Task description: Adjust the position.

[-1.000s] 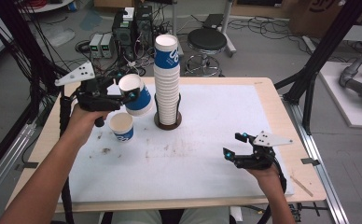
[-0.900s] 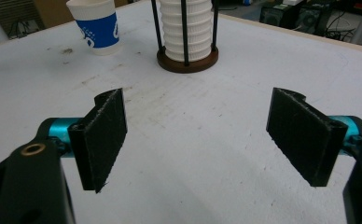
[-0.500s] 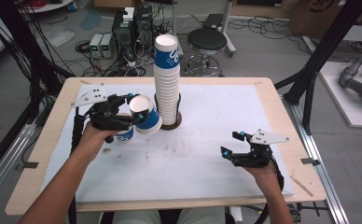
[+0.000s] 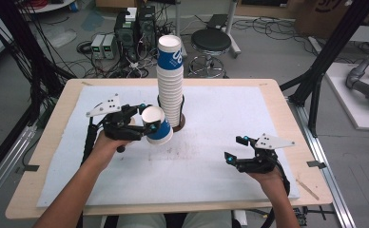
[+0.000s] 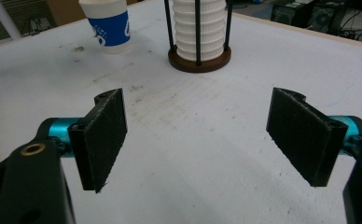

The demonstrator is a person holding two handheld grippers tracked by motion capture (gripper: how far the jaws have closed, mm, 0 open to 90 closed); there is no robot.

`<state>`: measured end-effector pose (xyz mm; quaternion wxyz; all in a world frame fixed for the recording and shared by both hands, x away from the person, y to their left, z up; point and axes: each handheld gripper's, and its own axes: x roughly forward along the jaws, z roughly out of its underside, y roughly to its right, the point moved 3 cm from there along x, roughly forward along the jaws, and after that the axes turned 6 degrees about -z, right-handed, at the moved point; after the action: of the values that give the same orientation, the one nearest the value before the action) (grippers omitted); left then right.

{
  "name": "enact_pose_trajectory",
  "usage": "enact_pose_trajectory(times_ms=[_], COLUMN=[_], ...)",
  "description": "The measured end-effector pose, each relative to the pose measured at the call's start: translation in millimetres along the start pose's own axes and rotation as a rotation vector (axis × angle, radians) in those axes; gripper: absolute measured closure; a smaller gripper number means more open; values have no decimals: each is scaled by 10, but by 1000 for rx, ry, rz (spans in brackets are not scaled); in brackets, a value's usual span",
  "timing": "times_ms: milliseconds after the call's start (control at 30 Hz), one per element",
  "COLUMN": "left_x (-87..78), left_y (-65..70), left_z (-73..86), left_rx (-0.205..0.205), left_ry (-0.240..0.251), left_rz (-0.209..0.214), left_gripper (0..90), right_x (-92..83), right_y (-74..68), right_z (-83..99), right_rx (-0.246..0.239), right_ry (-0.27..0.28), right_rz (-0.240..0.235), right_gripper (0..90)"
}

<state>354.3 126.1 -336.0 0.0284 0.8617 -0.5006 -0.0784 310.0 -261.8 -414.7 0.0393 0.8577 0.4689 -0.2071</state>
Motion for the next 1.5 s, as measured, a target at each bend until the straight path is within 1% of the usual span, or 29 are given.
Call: enact_pose_trajectory(times_ms=[133,167,200,233,267,333,400,533,600,633,767,833,900,1033,1133,1233,1267,1300,1333,1367,1400,1500], left_x=[45,58,71,84,96,125,147,191,207,217,266,291,314,353,384,411,421,432,440,449,456,479], left_y=[15,18,22,25,35,57,78,122,140,157,190,204,217,257,286,312,322,333,337,344,351,377], left_z=[51,60,68,77,88,107,121,143,153,159,188,198,206,227,246,259,264,270,276,280,283,282], left_rx=[-3,-7,-15,-15,-17,-20,-14,-20,-14,-20,-18,-22,-20,-16,-11,-5,-7,-11,-4,-3,-1,6], left_ry=[-10,-8,-2,-1,-3,-2,-2,8,2,3,-2,-4,-7,-20,-34,-39,-40,-41,-47,-50,-53,-55], left_rz=[16,18,23,29,33,44,54,67,72,72,81,84,90,101,111,123,124,127,131,133,134,149], left_gripper=[299,299,299,299,300,300,299,299,300,300,300,300,300,300,300,300,300,300,300,300,300,300], right_x=[7,10,12,11,13,8,15,33,36,39,55,65,82,130,169,204,220,231,249,258,277,331], right_y=[-4,-12,-11,-21,-21,-39,-55,-115,-136,-148,-183,-207,-213,-243,-270,-307,-313,-325,-331,-352,-358,-386], right_z=[-7,-5,-4,-3,-5,-12,-28,-40,-41,-45,-66,-71,-78,-95,-120,-145,-155,-161,-169,-172,-179,-197], right_rx=[-10,-4,-8,-1,-11,-11,-16,-19,-18,-16,-22,-15,-23,-26,-30,-24,-31,-30,-37,-26,-34,-36], right_ry=[3,1,0,-3,2,5,14,12,13,16,21,17,17,14,29,37,44,42,47,39,41,39], right_rz=[-9,-12,-12,-16,-17,-22,-35,-68,-77,-85,-107,-119,-125,-144,-168,-196,-202,-210,-218,-230,-235,-262], right_gripper=[207,207,206,207,207,207,207,207,206,207,206,206,206,206,206,206,206,206,206,206,207,206])
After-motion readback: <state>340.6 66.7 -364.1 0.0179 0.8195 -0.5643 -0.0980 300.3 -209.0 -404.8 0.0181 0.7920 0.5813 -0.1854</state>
